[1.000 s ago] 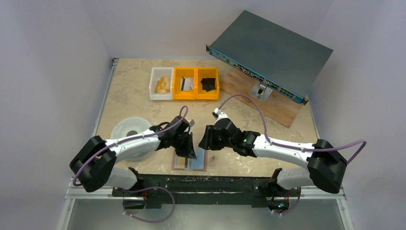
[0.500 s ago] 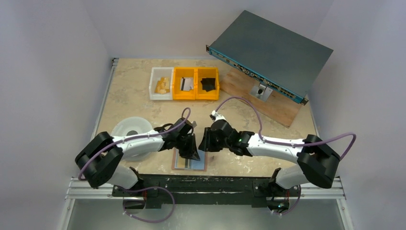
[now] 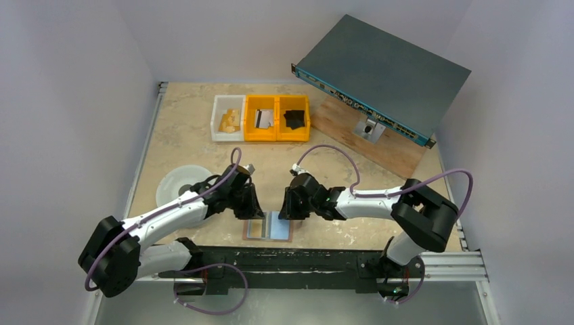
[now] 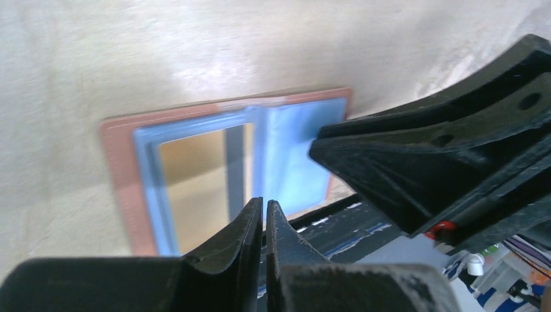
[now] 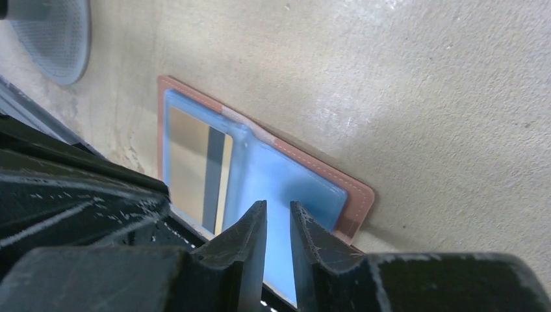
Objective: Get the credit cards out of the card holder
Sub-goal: Remove the credit card from the card holder.
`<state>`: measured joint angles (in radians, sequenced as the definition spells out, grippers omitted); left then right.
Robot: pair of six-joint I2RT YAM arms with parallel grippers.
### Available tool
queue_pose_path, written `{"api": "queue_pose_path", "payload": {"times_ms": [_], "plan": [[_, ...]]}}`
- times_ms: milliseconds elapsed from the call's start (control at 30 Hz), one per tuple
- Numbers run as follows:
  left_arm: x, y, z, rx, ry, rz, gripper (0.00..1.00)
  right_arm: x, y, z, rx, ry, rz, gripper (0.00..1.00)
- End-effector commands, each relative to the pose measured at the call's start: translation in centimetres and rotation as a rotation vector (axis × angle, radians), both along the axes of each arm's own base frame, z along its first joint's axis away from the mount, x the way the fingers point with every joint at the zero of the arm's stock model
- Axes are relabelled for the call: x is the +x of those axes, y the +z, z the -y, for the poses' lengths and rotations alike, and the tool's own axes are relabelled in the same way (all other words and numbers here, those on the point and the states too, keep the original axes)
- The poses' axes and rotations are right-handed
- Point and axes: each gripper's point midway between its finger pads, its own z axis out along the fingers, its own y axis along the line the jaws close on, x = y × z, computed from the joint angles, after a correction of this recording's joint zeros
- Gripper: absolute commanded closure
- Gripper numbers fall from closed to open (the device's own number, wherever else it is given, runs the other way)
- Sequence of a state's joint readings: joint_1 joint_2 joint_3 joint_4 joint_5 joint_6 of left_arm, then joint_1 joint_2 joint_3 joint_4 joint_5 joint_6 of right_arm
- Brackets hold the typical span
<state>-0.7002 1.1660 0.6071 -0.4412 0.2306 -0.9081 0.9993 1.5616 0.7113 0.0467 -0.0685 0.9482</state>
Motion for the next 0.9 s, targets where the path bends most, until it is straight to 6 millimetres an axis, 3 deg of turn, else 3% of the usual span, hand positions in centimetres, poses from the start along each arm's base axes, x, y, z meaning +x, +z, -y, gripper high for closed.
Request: {"api": "queue_pose_path", "payload": {"times_ms": [0, 200, 433, 733, 867], "plan": [[-0.6, -1.4, -2.5, 0.062, 0.028, -0.012, 0.94, 0.6, -0.9, 0.3, -0.009, -0.009, -0.003, 0.81], [-0.7, -2.5, -4.2, 0.133, 0.078, -0.008, 0.94, 0.6, -1.7, 0.1, -0.022, 0.023, -0.006, 0.82], [-0.4, -3.5, -6.0, 0.202, 0.155, 0.019, 0.94, 1.0, -0.1, -0.7, -0.003, 0.031, 0.024, 0.78], [-0.5, -4.5, -5.0, 0.166, 0.123, -0.006, 0.94, -0.4, 0.7, -2.9, 0.036, 0.082, 0.011, 0.73], [-0.6, -4.5, -4.8, 0.158, 0.119, -0.01, 0.94, -1.1, 0.0, -3.6, 0.049, 0.099, -0.014, 0.71]]}}
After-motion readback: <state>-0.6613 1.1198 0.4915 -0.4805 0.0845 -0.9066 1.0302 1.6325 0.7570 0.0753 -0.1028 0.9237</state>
